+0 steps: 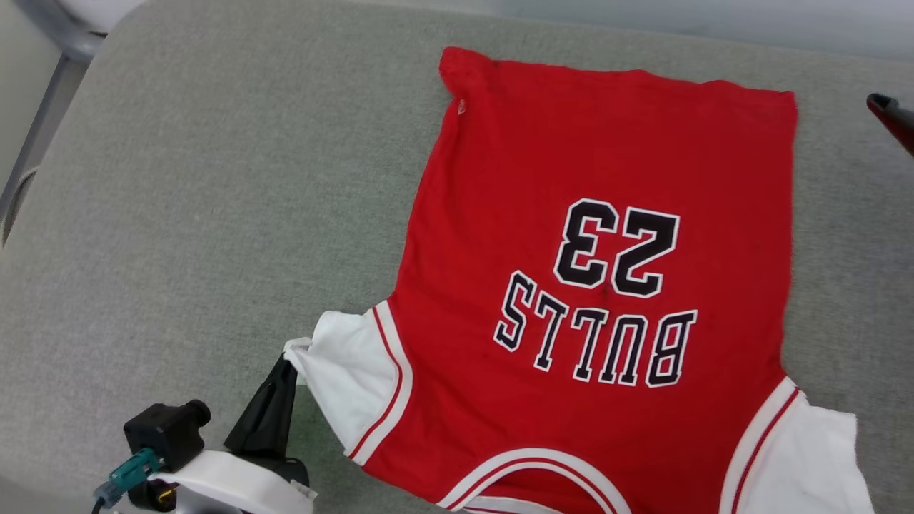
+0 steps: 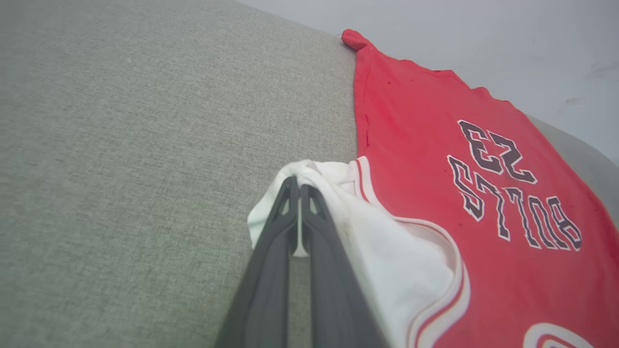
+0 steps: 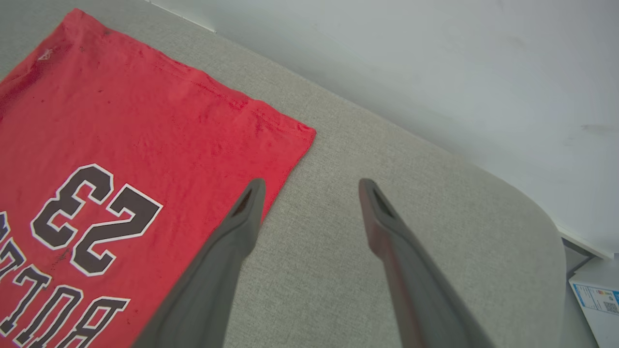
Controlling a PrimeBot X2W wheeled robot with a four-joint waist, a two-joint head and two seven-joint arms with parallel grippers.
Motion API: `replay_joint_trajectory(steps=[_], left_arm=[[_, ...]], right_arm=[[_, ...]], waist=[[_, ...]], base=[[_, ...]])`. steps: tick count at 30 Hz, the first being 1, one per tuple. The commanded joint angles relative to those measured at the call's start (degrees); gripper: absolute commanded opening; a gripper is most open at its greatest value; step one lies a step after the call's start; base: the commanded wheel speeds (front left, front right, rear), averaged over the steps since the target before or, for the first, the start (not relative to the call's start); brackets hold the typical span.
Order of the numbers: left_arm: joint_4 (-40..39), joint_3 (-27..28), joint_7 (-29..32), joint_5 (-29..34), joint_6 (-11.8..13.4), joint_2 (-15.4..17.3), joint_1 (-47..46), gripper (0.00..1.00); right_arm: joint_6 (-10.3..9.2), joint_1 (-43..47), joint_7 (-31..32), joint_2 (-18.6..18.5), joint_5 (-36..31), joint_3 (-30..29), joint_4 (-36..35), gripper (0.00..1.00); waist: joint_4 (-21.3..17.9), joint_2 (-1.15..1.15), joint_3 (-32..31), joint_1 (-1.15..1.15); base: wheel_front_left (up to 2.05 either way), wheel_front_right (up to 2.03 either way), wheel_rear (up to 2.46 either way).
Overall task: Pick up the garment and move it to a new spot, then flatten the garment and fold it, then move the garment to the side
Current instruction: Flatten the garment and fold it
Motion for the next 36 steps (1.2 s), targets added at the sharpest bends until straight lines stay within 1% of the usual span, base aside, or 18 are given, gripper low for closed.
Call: replay_joint_trajectory(steps=[1, 4, 6, 9, 14, 17, 21, 25, 28, 29, 30, 31, 36], left_arm=[[0.25, -0.01, -0.27, 0.51, -0.65, -0.78, -1.47, 0.0], [1.17, -0.2, -0.28, 1.69, -2.01, -2.85, -3.4, 0.0], [1.69, -0.13, -0.28, 2.56, -3.0, -4.21, -4.53, 0.0], [2.5, -0.04, -0.29, 3.56, -4.48, -6.18, -5.87, 0.0], [3.89, 0.64, -0.29, 5.37, -6.74, -9.38, -7.95, 0.0], [4.65, 1.09, -0.29, 6.41, -7.95, -10.97, -8.94, 0.0], [5.36, 2.0, -0.29, 7.6, -8.94, -12.59, -9.82, 0.0], [6.04, 3.04, -0.21, 8.44, -9.58, -13.47, -9.98, 0.0], [6.46, 3.58, -0.22, 8.93, -9.87, -14.02, -9.96, 0.0], [6.62, 3.7, -0.22, 9.04, -9.93, -14.14, -10.03, 0.0], [6.71, 3.83, -0.21, 9.04, -10.03, -14.27, -10.13, 0.0], [6.86, 3.95, -0.21, 9.1, -10.12, -14.35, -10.19, 0.0], [7.49, 4.47, -0.21, 9.5, -10.18, -14.63, -10.24, 0.0]], right_arm=[[-0.06, -1.98, 2.36, 0.01, 0.66, 0.65, 0.94, 1.0], [-0.06, -6.09, 9.84, -1.37, 0.66, 2.37, 3.61, 1.0], [-0.06, -8.52, 13.8, -1.52, 0.49, 2.75, 5.13, 1.0], [-0.06, -11.44, 18.12, -2.05, -0.72, 2.61, 6.9, 1.0], [-0.06, -14.14, 21.85, -2.17, -4.02, 1.27, 9.48, 1.0], [-0.06, -14.15, 22.97, -2.39, -5.78, 0.15, 10.54, 1.0], [-0.05, -11.62, 24.64, -2.49, -7.44, -1.1, 11.77, 1.0], [-0.05, -7.75, 26.89, -2.25, -6.66, -1.3, 12.42, 1.0], [-0.04, -5.89, 28.24, -3.15, -6.81, -1.08, 11.68, 1.0], [-0.04, -5.53, 28.62, -3.53, -6.8, -0.92, 11.26, 0.91], [-0.04, -5.3, 28.71, -3.86, -6.82, -1.0, 10.87, 0.17], [-0.04, -5.3, 28.71, -4.07, -6.76, -1.19, 10.53, 0.0], [-0.06, -6.94, 25.97, -3.6, -6.93, -2.27, 8.84, 0.0]], waist=[[3.23, 0.0, 3.28, -0.01], [5.35, 0.0, 5.62, -0.01], [6.65, 0.0, 7.18, -0.01], [8.54, 0.0, 9.7, -0.01], [10.97, 0.0, 13.32, -0.01], [12.06, 0.0, 15.17, -0.01], [12.88, 0.0, 16.95, -0.01], [12.98, 0.0, 17.91, -0.01], [12.95, 0.0, 18.35, -0.01], [12.96, 0.0, 18.44, -0.01], [12.96, 0.0, 18.52, -0.01], [12.95, 0.0, 18.56, -0.01], [12.25, 0.0, 17.75, -0.01]], base=[[0.0, 0.0, 0.0], [0.0, 0.0, 0.0], [0.0, 0.0, 0.0], [0.0, 0.0, 0.0], [0.0, 0.0, 0.0], [0.0, 0.0, 0.0], [0.0, 0.0, 0.0], [0.0, 0.0, 0.0], [0.0, 0.0, 0.0], [0.0, 0.0, 0.0], [0.0, 0.0, 0.0], [0.0, 0.0, 0.0], [0.0, 0.0, 0.0]])
